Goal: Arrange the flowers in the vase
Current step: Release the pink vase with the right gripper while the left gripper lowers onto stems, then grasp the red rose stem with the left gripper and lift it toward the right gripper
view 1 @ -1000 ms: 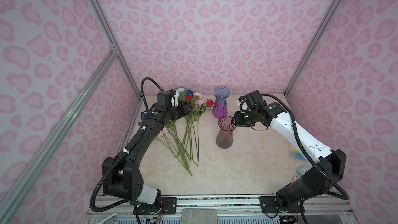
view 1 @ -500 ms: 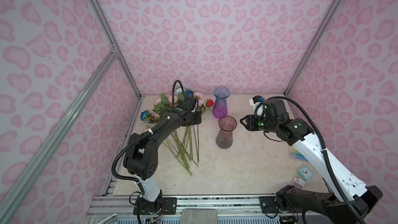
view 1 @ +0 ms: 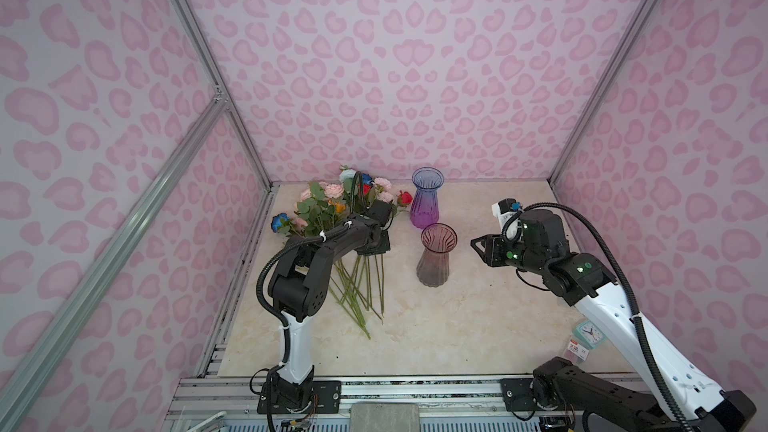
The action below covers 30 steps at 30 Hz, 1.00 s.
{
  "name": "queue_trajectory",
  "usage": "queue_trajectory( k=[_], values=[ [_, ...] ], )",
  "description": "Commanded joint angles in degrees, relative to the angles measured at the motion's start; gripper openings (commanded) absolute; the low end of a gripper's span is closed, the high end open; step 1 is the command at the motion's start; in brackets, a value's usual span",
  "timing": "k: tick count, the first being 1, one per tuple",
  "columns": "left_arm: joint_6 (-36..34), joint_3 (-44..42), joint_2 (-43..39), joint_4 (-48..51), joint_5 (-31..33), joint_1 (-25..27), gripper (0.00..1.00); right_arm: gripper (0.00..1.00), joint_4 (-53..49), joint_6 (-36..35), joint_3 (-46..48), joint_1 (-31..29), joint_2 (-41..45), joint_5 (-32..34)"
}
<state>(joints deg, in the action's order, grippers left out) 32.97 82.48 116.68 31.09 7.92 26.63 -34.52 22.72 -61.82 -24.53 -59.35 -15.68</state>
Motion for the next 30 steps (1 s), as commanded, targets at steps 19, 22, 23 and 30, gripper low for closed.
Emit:
queue_trajectory(
  k=[19, 22, 23, 30],
  values=[
    [-3.0, 1.4, -11.4, 0.1, 2.8, -0.2, 0.03, 0.35, 2.2, 0.6, 0.5, 3.0, 2.3, -3.2],
    [-4.1, 2.3, -17.4, 0.0, 1.6, -0.2, 0.03, 0.35, 3.2, 1.0, 0.1, 2.9, 2.1, -3.0],
    [-5.0, 2.6, -19.7, -0.2, 1.5, -0.2, 0.03, 0.35, 3.8, 1.3, 0.0, 3.0, 2.1, -3.0],
    [-20.4, 0.9, -36.4, -8.4, 9.0, 6.1, 0.03, 0.50, 9.7, 2.9, -0.4, 3.0, 2.9, 0.7]
  ],
)
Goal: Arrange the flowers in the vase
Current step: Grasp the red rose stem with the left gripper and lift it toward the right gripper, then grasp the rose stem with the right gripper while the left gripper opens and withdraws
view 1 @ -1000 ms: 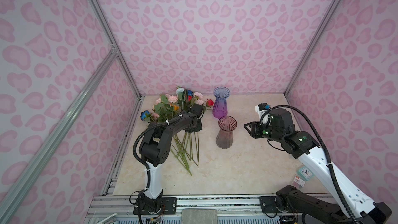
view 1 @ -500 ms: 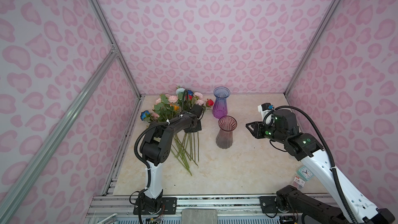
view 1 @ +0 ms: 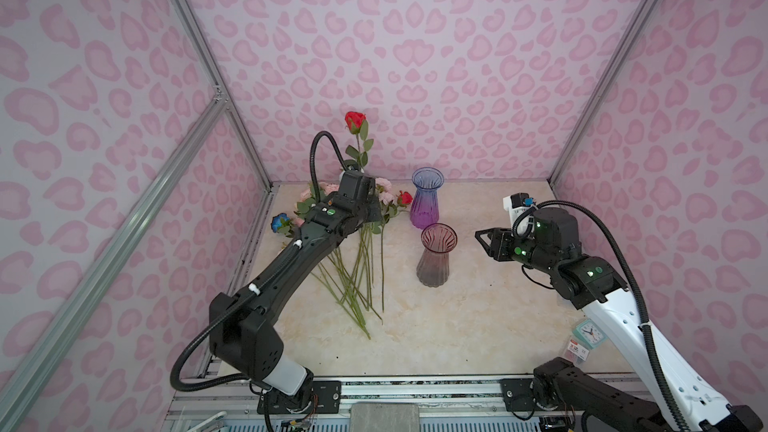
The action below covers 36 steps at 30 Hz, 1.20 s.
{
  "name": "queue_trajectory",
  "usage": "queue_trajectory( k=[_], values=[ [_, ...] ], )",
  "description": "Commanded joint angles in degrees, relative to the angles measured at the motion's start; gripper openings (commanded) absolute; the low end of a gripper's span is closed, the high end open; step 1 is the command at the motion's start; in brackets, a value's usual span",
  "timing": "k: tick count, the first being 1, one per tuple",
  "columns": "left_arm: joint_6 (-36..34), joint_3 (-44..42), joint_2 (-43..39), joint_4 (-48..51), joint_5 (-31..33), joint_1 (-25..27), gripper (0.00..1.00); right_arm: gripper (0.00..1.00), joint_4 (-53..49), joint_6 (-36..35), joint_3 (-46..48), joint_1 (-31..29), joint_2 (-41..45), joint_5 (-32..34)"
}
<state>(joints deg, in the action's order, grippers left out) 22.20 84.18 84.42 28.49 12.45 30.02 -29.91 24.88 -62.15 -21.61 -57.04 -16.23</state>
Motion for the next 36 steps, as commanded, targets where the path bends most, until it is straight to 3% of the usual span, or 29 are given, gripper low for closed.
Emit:
queue_trajectory(
  k=[1, 3, 8, 13, 18, 24, 27, 30, 32, 36],
  values=[
    [-12.5, -1.9, -6.3, -8.4, 4.5, 4.5, 0.03, 0.53, 6.8, 0.4, 0.0, 0.0, 1.0, -0.1],
    [-15.4, -4.8, -10.1, -12.9, 0.9, 6.8, 0.03, 0.55, 10.2, 0.6, 0.0, -0.9, 1.4, -1.1],
    [-14.3, -14.9, -18.2, -23.9, -18.1, 9.5, 0.03, 0.54, 18.6, 1.1, -0.9, -6.6, 0.9, -1.6],
    [-12.3, -17.0, -19.1, -25.2, -27.1, 10.7, 0.03, 0.54, 26.7, -0.4, -2.1, -15.1, -2.2, -1.4],
    [-11.1, -18.5, -18.9, -25.3, -28.8, 10.8, 0.03, 0.54, 29.1, -1.6, -6.1, -19.9, -7.9, -1.6],
    [-10.7, -18.6, -19.3, -25.1, -28.8, 10.9, 0.03, 0.50, 31.3, -0.8, -10.1, -20.9, -14.6, -2.8],
    [-11.1, -18.9, -19.8, -25.3, -28.2, 10.9, 0.03, 0.40, 31.4, -0.1, -11.5, -21.0, -16.9, -2.6],
    [-11.2, -19.0, -19.7, -25.0, -27.1, 10.9, 0.03, 0.21, 32.4, 0.8, -12.2, -21.1, -18.1, -4.2],
    [-10.9, -19.0, -19.7, -25.0, -25.7, 10.9, 0.03, 0.14, 32.3, 0.6, -12.5, -21.4, -18.2, -4.3],
    [-10.6, -18.9, -20.5, -24.3, -22.6, 10.9, 0.15, 0.04, 33.0, -0.7, -11.4, -22.4, -17.2, 0.8]
  ],
)
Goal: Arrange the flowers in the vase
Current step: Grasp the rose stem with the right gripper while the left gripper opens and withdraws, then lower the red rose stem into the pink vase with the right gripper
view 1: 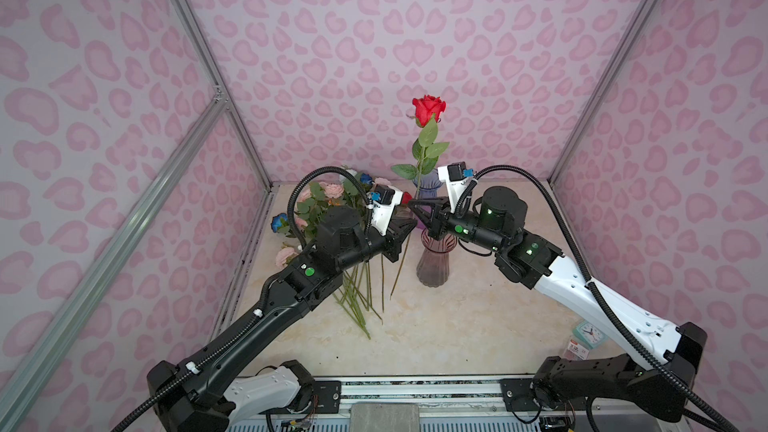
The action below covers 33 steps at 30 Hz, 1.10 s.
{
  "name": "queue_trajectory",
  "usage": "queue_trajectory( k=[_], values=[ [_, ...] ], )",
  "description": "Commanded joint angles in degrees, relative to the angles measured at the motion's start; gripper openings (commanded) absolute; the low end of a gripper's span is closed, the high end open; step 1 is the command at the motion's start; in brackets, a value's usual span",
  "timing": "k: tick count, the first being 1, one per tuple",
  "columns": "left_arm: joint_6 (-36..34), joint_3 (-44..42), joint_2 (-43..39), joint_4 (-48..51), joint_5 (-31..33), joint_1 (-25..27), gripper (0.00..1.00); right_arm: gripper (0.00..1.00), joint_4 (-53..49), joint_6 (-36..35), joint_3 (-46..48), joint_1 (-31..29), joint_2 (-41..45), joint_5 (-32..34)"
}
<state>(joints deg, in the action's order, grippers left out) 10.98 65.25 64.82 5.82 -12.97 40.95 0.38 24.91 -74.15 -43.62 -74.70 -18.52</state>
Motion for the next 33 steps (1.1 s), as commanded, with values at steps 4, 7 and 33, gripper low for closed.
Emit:
queue_trajectory(
  k=[4, 7, 33],
  values=[
    [0.8, -0.7, -2.3, -2.3, 4.7, -0.1, 0.44, 0.01, 2.9, -1.2, 0.2, -0.4, 1.1, 5.6],
    [0.3, -1.2, -4.0, -2.2, 9.6, -0.1, 0.60, 0.01, 0.6, -3.4, -2.3, -0.4, 1.2, 7.7],
    [3.3, -5.8, -7.6, -5.1, 41.0, -2.1, 0.72, 0.01, -9.4, -12.0, -8.1, 9.0, -0.1, 21.5]
  ],
)
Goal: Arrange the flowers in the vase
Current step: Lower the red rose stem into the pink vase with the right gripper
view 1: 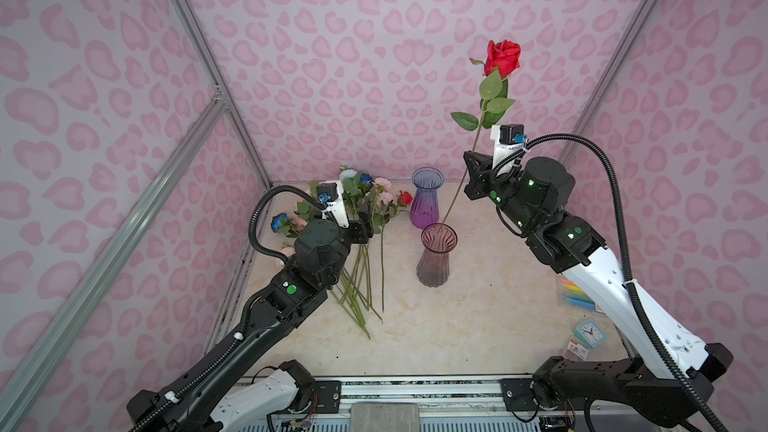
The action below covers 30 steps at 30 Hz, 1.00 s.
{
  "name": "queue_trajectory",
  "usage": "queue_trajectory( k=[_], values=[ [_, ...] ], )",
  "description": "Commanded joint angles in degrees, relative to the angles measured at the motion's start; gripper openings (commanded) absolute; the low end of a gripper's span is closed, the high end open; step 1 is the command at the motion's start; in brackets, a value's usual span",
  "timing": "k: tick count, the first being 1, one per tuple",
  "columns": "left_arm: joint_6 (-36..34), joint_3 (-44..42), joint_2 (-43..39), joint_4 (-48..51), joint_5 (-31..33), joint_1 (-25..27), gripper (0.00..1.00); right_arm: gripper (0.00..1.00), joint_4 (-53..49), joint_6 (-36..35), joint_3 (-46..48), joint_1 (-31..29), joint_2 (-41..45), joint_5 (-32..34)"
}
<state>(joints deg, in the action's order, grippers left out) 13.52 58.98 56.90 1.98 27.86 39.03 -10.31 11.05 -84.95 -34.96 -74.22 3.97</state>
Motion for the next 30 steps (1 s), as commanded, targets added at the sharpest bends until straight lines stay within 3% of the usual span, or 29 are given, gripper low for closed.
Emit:
queue_trajectory(
  k=[1, 11, 16, 18, 30],
  values=[
    [0.8, 0.5, 0.4, -1.2, 0.1, -0.2, 0.72, 0.01, 2.0, 2.4, 4.1, 0.5, -0.7, -1.4],
    [1.3, 0.4, 1.7, -0.9, -0.3, -0.5, 0.72, 0.08, 4.8, 8.2, 13.2, 1.0, -2.9, -4.0],
    [1.6, 0.6, 2.7, -0.7, -0.4, -0.9, 0.72, 0.18, 3.0, 9.0, 15.0, 0.9, -3.3, -5.0],
    [1.6, 0.6, 3.0, -0.7, -0.4, -0.9, 0.72, 0.23, 3.3, 9.1, 16.1, 0.8, -2.2, -5.4],
    [2.1, 0.4, 5.8, -0.7, -0.2, -1.3, 0.72, 0.24, 3.1, 9.8, 21.8, -0.2, 8.7, -3.4]
  ],
)
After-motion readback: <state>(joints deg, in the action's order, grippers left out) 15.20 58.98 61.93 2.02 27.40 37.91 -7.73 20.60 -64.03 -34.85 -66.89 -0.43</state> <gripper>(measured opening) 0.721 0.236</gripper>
